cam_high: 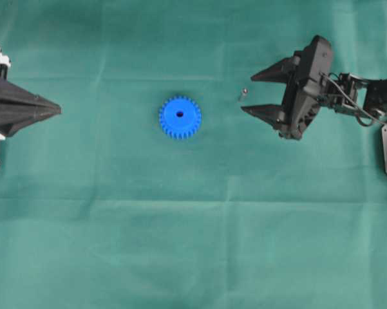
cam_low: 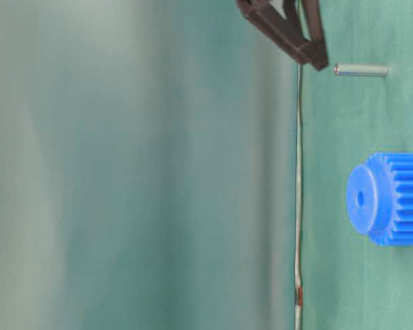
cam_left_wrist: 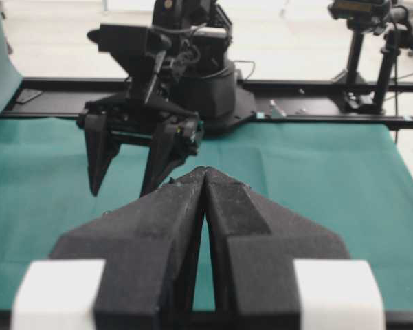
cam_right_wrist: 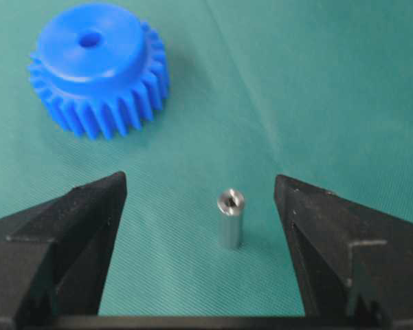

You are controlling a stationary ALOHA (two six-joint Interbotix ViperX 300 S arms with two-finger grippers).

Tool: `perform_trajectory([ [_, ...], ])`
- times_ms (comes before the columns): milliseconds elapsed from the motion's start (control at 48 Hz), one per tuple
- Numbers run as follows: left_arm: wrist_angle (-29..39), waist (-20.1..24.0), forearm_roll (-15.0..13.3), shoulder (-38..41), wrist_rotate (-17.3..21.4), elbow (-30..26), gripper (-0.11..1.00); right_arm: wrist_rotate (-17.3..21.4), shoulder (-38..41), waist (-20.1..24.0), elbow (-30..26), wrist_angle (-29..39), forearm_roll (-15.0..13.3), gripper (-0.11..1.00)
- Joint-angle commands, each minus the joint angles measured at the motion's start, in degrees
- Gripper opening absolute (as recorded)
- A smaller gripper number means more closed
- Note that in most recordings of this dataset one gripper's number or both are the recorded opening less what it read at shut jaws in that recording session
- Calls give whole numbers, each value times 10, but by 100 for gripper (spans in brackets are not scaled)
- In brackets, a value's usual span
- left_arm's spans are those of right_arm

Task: Insert the shaft placed at a random location into the center hole of the medium gear at another random location.
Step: 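Move the open right gripper left over the upright silver shaft, then lower the right gripper and close it around the silver shaft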

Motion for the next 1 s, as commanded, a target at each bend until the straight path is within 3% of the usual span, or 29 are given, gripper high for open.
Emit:
perform_trajectory([
  [0, -4, 1, 1, 5, 0, -15, 0, 8, 11, -2, -10, -18, 7, 86],
  [167, -4, 1, 1, 5, 0, -14, 0, 8, 42, -4, -13, -33, 21, 86],
  [500, 3, 1, 1, 6, -1, -14, 0, 6, 53, -5, -21, -39, 21, 83],
  [562, 3, 1, 1, 6, -1, -14, 0, 4, 53, -5, -21, -38, 22, 76],
  [791, 3, 1, 1, 6, -1, -14, 0, -5, 53, -5, -22, -28, 21, 15],
  [979, 3, 2, 1, 6, -1, -15, 0, -7, 53, -5, -22, -24, 21, 13],
])
